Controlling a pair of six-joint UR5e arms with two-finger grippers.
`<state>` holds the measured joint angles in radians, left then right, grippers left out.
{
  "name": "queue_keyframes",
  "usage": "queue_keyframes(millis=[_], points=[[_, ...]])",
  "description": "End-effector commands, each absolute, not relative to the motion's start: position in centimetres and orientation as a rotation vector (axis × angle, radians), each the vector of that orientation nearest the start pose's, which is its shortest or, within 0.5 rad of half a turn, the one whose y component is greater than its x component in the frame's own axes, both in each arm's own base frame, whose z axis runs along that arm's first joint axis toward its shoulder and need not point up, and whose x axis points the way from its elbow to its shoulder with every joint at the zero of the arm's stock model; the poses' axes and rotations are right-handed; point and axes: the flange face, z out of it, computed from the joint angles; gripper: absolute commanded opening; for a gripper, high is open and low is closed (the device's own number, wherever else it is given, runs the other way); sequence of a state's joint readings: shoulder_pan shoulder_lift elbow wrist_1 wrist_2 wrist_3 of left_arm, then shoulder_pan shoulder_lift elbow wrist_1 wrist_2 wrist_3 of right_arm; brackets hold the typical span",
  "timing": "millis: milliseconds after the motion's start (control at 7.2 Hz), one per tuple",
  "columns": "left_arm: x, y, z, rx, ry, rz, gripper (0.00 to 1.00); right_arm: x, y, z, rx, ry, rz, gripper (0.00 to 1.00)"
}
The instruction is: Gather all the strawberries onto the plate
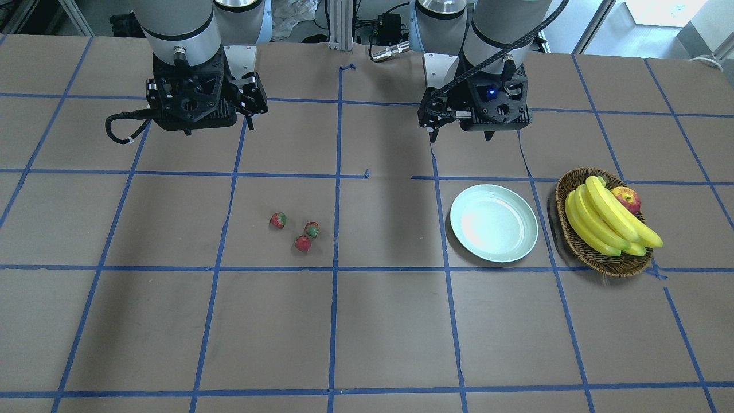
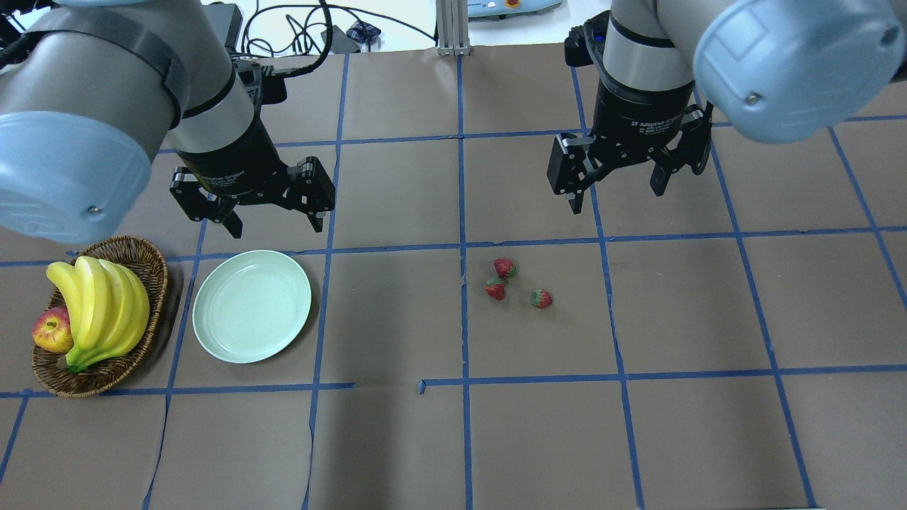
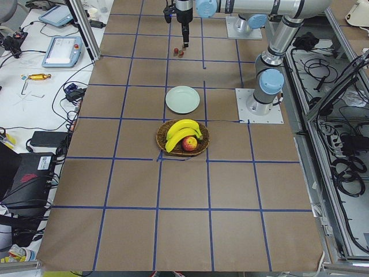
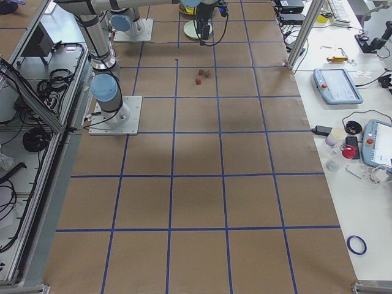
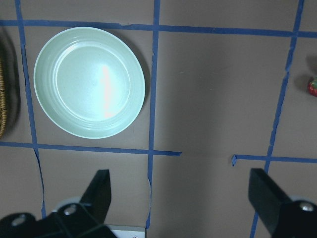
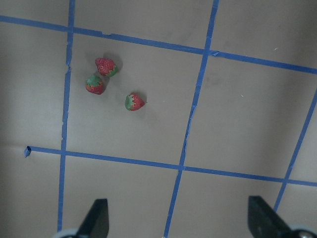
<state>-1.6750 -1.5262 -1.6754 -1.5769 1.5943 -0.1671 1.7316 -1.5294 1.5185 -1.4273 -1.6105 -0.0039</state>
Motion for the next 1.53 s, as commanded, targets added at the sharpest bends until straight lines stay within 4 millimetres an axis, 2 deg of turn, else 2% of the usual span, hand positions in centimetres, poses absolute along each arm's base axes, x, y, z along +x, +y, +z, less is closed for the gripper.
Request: queue_keyframes(millis=[0,694,972,1249,1388], points=[[-17.9,-44.9,45.7,-0.094,3.105,0.101,1.0,20.8,-47.0,47.8,-0.263,3.173,0.207,1.0],[-18.0,-44.8,45.6,-0.092,3.104,0.106,1.0,20.8,-47.0,47.5,-0.265,3.172,0.219,1.0],[-18.0,-44.8,45.6,-0.091,3.104,0.108,1.0,20.7,-46.4,45.3,-0.269,3.17,0.287,1.0],[-18.0,-44.8,45.6,-0.091,3.102,0.108,1.0,20.8,-46.6,44.9,-0.265,3.163,0.276,1.0],[-17.9,-44.8,45.5,-0.094,3.104,0.11,1.0,20.9,-46.6,43.8,-0.269,3.158,0.31,1.0]])
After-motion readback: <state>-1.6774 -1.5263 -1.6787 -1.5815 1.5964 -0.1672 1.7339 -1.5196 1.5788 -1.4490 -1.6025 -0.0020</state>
